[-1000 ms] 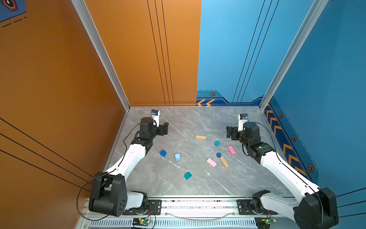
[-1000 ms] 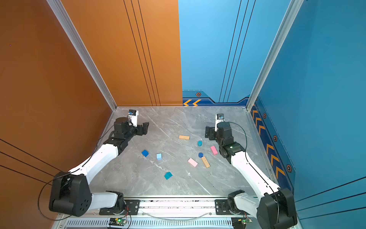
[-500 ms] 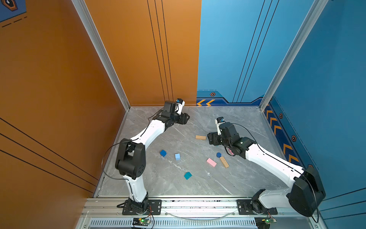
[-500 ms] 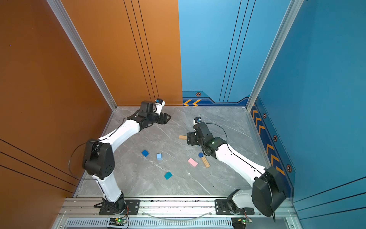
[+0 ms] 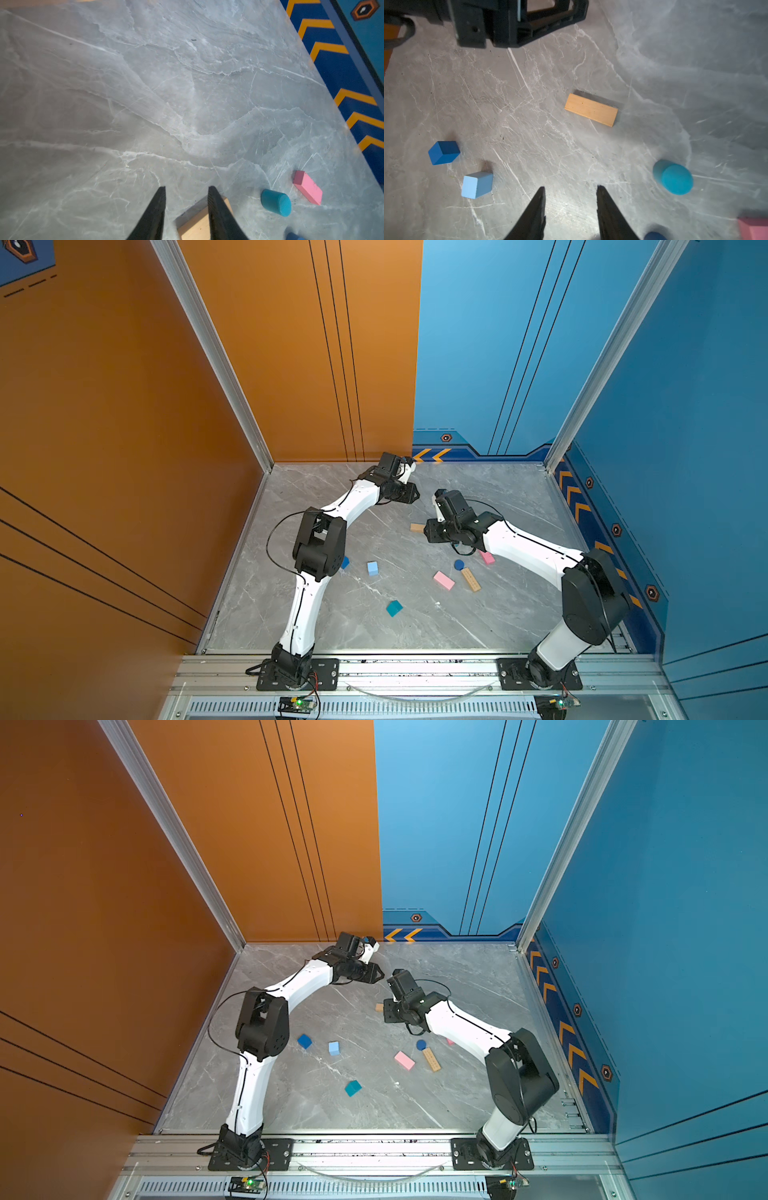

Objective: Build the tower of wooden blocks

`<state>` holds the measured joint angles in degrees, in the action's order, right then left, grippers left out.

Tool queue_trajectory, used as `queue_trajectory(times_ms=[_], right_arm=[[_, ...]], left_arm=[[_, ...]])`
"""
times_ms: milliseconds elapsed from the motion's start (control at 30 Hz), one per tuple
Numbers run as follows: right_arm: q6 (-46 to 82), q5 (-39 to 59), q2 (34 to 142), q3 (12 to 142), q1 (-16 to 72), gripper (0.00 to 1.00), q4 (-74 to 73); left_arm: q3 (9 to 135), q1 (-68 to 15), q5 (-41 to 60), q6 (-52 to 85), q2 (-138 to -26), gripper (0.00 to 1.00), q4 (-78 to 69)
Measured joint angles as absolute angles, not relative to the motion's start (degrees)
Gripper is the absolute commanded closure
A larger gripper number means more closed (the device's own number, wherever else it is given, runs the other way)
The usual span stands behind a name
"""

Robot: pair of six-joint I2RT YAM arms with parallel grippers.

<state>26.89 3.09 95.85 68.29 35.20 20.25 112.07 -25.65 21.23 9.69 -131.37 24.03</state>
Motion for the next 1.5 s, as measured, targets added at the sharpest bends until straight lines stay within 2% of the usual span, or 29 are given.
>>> queue_trajectory(times_ms=[267, 433, 767, 967, 1500], right_arm=[[29.8, 6.6, 101.6, 68.7, 35.0, 0.94, 20.6], [31.6, 8.3, 104.8, 69.1, 34.4, 1.0, 20.6], [34.0, 9.0, 107.2, 69.2, 32.5, 1.0, 18.8], [34.8, 9.8, 110.4, 71.4, 31.3, 1.0, 18.3], [35.0, 12.3, 116.7, 77.2, 29.9, 1.0, 18.4]], left_arm=[[113.1, -26.7, 20.4, 8.9, -133.8, 0.75, 26.5], [113.3, -26.7, 19.8, 8.9, -135.7, 0.77, 26.9], [115.2, -26.9, 19.8, 9.6, -138.4, 0.91, 27.3], [115.2, -26.9, 19.8, 10.2, -138.6, 0.96, 27.3], [114.8, -27.1, 19.8, 10.4, -138.8, 1.0, 27.2]])
